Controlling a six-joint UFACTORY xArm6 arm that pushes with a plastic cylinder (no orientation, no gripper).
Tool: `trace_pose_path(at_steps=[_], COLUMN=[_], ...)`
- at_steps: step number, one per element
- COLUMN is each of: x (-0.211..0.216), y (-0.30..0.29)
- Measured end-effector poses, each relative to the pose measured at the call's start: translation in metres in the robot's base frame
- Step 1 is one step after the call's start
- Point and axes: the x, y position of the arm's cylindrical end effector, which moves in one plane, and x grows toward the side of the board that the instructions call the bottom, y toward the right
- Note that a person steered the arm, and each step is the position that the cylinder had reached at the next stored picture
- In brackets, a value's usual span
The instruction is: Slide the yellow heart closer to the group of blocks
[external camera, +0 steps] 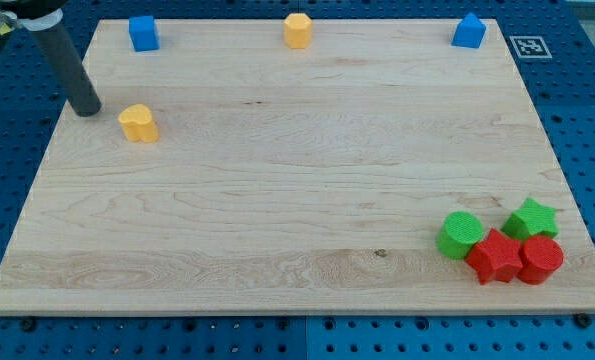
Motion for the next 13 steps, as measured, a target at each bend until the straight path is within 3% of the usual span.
trace_pose_path(at_steps=[5,10,13], x=[0.032,0.088,0.089], y=[0.092,0.101,0.117])
